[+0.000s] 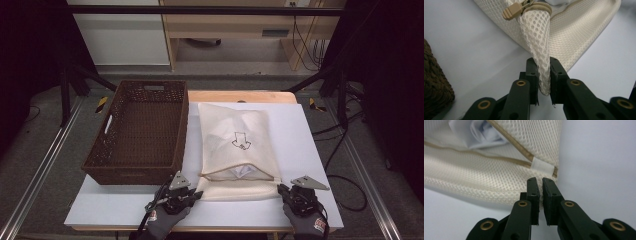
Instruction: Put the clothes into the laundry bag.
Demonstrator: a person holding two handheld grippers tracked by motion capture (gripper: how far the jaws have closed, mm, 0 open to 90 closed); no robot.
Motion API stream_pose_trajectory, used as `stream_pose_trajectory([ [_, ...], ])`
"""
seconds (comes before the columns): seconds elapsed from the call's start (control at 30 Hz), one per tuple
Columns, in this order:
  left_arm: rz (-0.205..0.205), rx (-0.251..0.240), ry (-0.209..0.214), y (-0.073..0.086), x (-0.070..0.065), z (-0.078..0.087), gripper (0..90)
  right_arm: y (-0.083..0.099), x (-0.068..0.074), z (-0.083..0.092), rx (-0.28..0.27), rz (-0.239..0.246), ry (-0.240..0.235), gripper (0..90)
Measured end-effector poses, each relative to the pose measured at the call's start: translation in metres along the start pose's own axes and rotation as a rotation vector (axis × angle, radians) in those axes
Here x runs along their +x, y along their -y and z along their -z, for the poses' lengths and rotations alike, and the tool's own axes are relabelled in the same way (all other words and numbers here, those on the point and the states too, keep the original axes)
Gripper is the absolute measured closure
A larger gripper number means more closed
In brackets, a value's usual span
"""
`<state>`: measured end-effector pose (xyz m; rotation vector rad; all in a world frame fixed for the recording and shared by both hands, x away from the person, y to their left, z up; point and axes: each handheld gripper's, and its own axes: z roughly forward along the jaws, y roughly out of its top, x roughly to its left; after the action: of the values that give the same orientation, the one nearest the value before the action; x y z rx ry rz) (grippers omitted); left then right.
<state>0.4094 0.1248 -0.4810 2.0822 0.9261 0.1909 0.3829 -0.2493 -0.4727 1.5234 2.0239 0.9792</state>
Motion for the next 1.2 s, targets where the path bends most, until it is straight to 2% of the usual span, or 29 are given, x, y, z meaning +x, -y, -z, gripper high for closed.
stream_pose_trajectory([
  [0.07,0.002,-0.009,0.0,-0.002,0.0,0.002,69.2,0.002,0.0,-0.004,0.008,0.016,0.002,79.2],
  [0.1,0.005,-0.016,0.005,-0.004,0.0,0.005,63.9,0.001,0.002,-0.004,-0.001,0.041,0.014,73.9],
  [0.2,0.006,-0.038,0.015,-0.011,0.001,0.013,59.4,-0.002,0.004,-0.001,-0.028,0.053,0.018,69.2],
  [0.23,-0.001,-0.051,0.012,-0.015,0.002,0.017,58.0,-0.006,0.004,0.003,-0.072,0.042,0.008,65.6],
  [0.27,-0.001,-0.051,0.012,-0.015,0.002,0.017,57.7,-0.006,0.004,0.003,-0.072,0.042,0.008,65.6],
  [0.33,-0.002,-0.049,0.007,-0.018,0.004,0.018,57.8,-0.01,0.0,0.007,-0.107,0.03,0.018,63.5],
  [0.37,0.012,-0.041,0.01,-0.019,0.007,0.014,59.1,-0.014,-0.005,0.006,-0.114,0.017,0.035,62.6],
  [0.53,0.035,-0.009,0.021,-0.02,0.012,0.001,65.5,-0.018,-0.012,-0.008,-0.093,-0.002,0.04,62.6],
  [0.57,0.042,0.0,0.024,-0.02,0.013,-0.003,68.0,-0.019,-0.014,-0.018,-0.054,-0.009,0.037,62.3],
  [0.6,0.042,0.0,0.024,-0.02,0.013,-0.003,72.0,-0.019,-0.014,-0.018,-0.054,-0.009,0.037,62.3],
  [0.63,0.033,0.004,0.021,-0.019,0.013,-0.003,76.0,-0.017,-0.014,-0.026,-0.018,-0.004,0.028,63.3],
  [0.67,0.033,0.004,0.021,-0.019,0.013,-0.003,79.4,-0.017,-0.014,-0.026,-0.018,-0.004,0.028,63.3],
  [0.7,0.031,0.006,0.019,-0.019,0.013,-0.003,82.2,-0.016,-0.014,-0.03,0.018,-0.012,-0.013,65.5],
  [0.8,0.041,0.007,0.013,-0.017,0.012,0.0,83.6,-0.015,-0.013,-0.029,0.016,-0.014,-0.016,67.6],
  [0.83,0.06,0.002,0.01,-0.015,0.012,0.004,84.0,-0.014,-0.013,-0.029,0.013,-0.015,-0.018,71.4],
  [0.87,0.06,0.002,0.01,-0.015,0.012,0.004,84.0,-0.014,-0.013,-0.029,0.013,-0.015,-0.018,71.4],
  [0.97,0.087,-0.003,0.0,-0.01,0.009,0.01,83.8,-0.014,-0.015,-0.028,0.008,-0.005,-0.008,78.9],
  [1.1,0.073,0.018,-0.024,-0.001,0.004,0.007,82.7,-0.013,-0.017,-0.025,0.004,-0.002,-0.014,80.3],
  [1.2,0.071,0.008,-0.019,0.001,0.004,0.006,81.0,-0.011,-0.019,-0.025,-0.001,0.001,-0.018,80.1],
])
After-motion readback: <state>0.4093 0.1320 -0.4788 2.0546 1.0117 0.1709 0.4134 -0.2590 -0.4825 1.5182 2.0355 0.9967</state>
